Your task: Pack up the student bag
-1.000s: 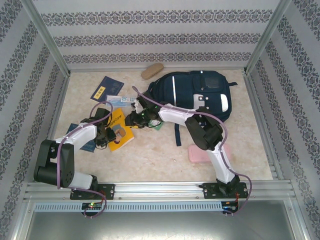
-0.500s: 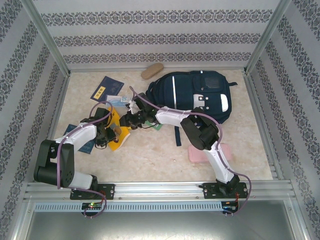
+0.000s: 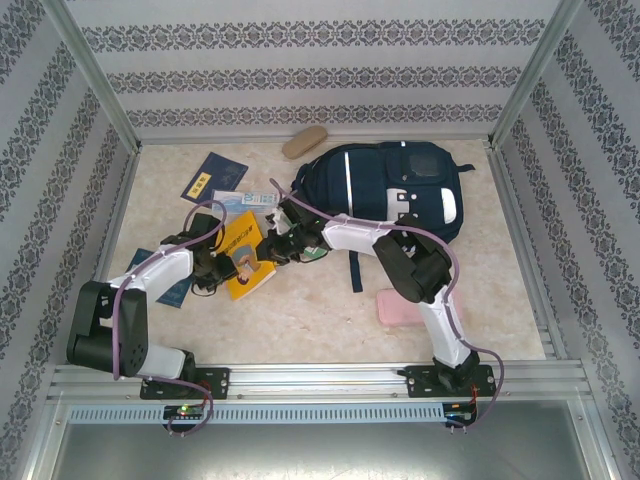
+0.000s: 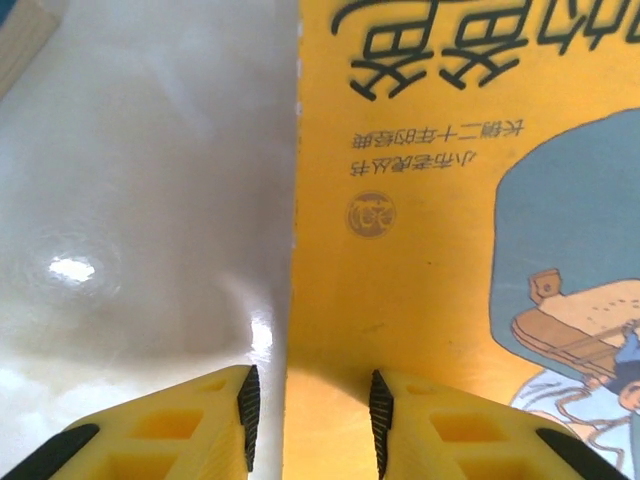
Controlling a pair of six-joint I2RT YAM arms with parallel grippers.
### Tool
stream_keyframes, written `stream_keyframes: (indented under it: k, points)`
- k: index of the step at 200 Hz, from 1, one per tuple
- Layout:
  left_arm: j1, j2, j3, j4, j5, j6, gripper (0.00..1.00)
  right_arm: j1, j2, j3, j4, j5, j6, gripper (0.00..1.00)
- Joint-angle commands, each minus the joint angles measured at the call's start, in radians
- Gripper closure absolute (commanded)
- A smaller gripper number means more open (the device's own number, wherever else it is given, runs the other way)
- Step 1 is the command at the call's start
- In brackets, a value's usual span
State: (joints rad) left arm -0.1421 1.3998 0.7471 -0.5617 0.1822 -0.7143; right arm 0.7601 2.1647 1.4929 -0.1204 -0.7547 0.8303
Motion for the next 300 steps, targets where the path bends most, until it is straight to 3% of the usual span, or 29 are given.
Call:
stream_keyframes:
  k: [1, 28, 49, 68, 104, 178, 211, 238, 267, 300]
  points:
    - [-0.002, -0.086, 0.061, -0.001, 0.032, -0.02, 0.59, -0.027, -0.129, -0.006, 0.027, 0.01, -0.039, 1.0]
    - [0.006, -0.177, 0.1, 0.107, 0.145, -0.082, 0.53, -0.08, -0.223, -0.035, 0.041, 0.041, -0.035, 1.0]
    - [0.01, -0.204, 0.128, 0.221, 0.206, -0.143, 0.32, -0.128, -0.281, -0.051, 0.048, 0.033, -0.024, 1.0]
    - [0.013, -0.184, 0.144, 0.362, 0.292, -0.209, 0.23, -0.169, -0.332, -0.061, 0.06, 0.027, -0.011, 1.0]
    - [0.015, -0.079, 0.161, 0.643, 0.439, -0.354, 0.21, -0.227, -0.404, -0.089, 0.156, -0.018, 0.07, 1.0]
    - [0.015, 0.078, 0.185, 0.97, 0.543, -0.555, 0.21, -0.266, -0.456, -0.181, 0.448, -0.091, 0.289, 1.0]
    - [0.015, 0.103, 0.186, 1.129, 0.571, -0.65, 0.3, -0.274, -0.442, -0.192, 0.502, -0.109, 0.328, 1.0]
    - [0.024, 0.084, 0.178, 1.173, 0.561, -0.684, 0.48, -0.281, -0.436, -0.205, 0.507, -0.109, 0.328, 1.0]
    - [0.027, 0.065, 0.188, 1.145, 0.546, -0.673, 0.74, -0.284, -0.42, -0.203, 0.522, -0.131, 0.336, 1.0]
    - [0.027, 0.074, 0.204, 1.15, 0.549, -0.674, 0.86, -0.281, -0.399, -0.193, 0.527, -0.146, 0.34, 1.0]
